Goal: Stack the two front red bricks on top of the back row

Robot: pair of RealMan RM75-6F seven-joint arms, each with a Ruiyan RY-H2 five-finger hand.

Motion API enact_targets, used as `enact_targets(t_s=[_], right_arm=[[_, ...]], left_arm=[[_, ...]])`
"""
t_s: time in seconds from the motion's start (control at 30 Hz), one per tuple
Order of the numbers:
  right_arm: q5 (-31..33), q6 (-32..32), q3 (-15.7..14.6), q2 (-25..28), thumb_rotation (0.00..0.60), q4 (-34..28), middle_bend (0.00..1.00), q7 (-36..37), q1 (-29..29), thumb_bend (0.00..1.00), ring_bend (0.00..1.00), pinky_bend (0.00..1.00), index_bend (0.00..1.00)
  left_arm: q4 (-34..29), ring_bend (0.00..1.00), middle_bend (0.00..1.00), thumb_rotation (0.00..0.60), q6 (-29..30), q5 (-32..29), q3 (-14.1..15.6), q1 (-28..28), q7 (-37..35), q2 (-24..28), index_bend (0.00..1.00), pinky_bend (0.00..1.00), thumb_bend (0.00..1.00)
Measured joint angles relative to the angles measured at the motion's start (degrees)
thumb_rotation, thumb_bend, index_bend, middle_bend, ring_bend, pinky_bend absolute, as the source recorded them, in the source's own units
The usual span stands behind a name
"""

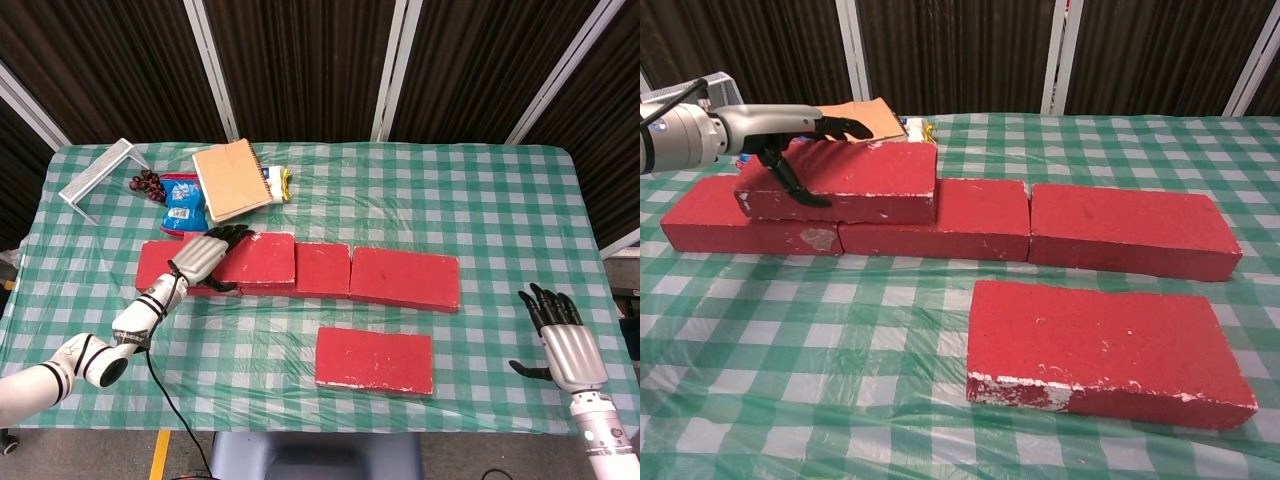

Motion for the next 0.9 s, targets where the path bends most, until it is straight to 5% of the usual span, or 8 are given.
enact_targets(t_s=[0.9], right_arm=[[0.4, 0.1, 0.2, -0.1, 0.6, 0.1, 0.0, -0.2, 0.0, 0.09, 0.0, 0.0, 0.0]], left_arm=[[-2.3, 0.0, 0.0, 0.6, -1.6, -1.5, 0.5, -0.1, 1.2, 1.3, 0.0, 0.06, 0.24]])
